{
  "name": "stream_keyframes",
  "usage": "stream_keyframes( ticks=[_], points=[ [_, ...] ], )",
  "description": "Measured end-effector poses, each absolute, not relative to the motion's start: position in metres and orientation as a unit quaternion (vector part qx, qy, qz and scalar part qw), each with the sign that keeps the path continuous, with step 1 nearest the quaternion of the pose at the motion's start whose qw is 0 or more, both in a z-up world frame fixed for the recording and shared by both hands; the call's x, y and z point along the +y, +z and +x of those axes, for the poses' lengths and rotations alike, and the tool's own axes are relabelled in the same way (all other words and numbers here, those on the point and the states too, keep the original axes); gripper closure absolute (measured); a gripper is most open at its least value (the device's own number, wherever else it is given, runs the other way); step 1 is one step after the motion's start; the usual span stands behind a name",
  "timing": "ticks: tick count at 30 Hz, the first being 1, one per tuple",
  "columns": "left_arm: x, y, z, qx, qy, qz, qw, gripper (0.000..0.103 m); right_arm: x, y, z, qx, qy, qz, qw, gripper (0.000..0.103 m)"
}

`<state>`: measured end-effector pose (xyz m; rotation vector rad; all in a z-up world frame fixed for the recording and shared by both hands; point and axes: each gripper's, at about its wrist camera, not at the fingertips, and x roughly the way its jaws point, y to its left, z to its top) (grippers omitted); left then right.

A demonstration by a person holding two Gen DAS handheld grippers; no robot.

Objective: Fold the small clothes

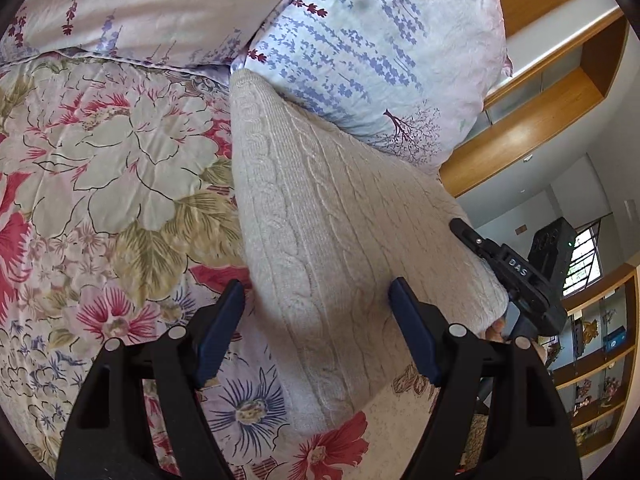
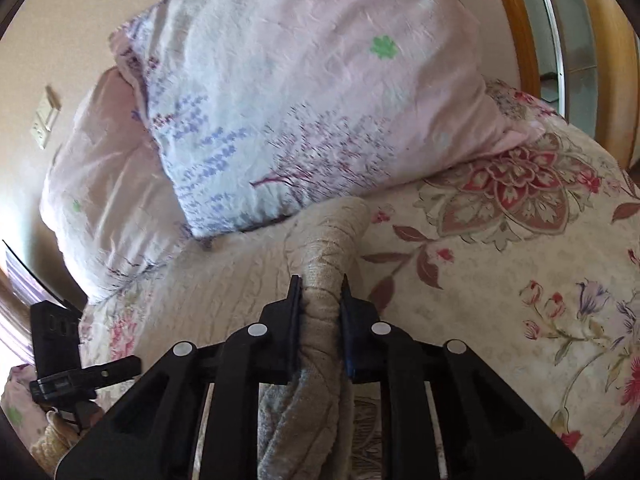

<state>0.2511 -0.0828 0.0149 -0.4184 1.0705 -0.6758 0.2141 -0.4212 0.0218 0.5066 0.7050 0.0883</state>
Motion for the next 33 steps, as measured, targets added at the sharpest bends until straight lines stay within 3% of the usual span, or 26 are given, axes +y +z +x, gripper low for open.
stream_keyframes(
  ticks=[2, 6, 7, 10, 14, 16, 17, 18, 21, 25, 33],
  points=[
    [-0.089, 0.012, 0.250, 0.501, -0.314, -0.182, 0.786, 0.029, -0.429, 0.004, 0.218, 0.364, 0.018, 0.258, 0.895, 0.092],
    [-0.088, 0.009, 0.243, 0.505, -0.322, -0.178, 0.781, 0.029, -0.442, -0.008, 0.215, 0.376, 0.026, 0.300, 0.876, 0.090],
    [-0.087, 0.008, 0.241, 0.507, -0.324, -0.181, 0.778, 0.029, -0.445, -0.006, 0.209, 0.370, 0.032, 0.313, 0.874, 0.087],
    [-0.080, 0.006, 0.233, 0.511, -0.331, -0.198, 0.768, 0.029, -0.454, 0.001, 0.184, 0.352, 0.064, 0.356, 0.863, 0.057],
    [-0.077, 0.005, 0.221, 0.518, -0.337, -0.203, 0.760, 0.029, -0.451, 0.002, 0.158, 0.353, 0.082, 0.368, 0.856, 0.056],
    [-0.076, 0.006, 0.218, 0.519, -0.336, -0.199, 0.761, 0.036, -0.448, 0.000, 0.149, 0.356, 0.095, 0.375, 0.851, 0.058],
    [-0.077, 0.006, 0.217, 0.521, -0.338, -0.198, 0.758, 0.047, -0.446, -0.001, 0.146, 0.358, 0.098, 0.373, 0.850, 0.076],
    [-0.078, 0.005, 0.218, 0.525, -0.345, -0.198, 0.752, 0.062, -0.441, -0.001, 0.145, 0.362, 0.102, 0.362, 0.853, 0.086],
    [-0.078, 0.006, 0.218, 0.528, -0.346, -0.184, 0.754, 0.077, -0.431, 0.012, 0.142, 0.343, 0.090, 0.319, 0.879, 0.091],
    [-0.069, 0.006, 0.216, 0.527, -0.354, -0.187, 0.750, 0.082, -0.425, 0.029, 0.134, 0.316, 0.084, 0.283, 0.901, 0.091],
    [-0.068, -0.003, 0.215, 0.527, -0.357, -0.177, 0.750, 0.083, -0.428, -0.013, 0.138, 0.373, 0.048, 0.274, 0.885, 0.091]
  ],
)
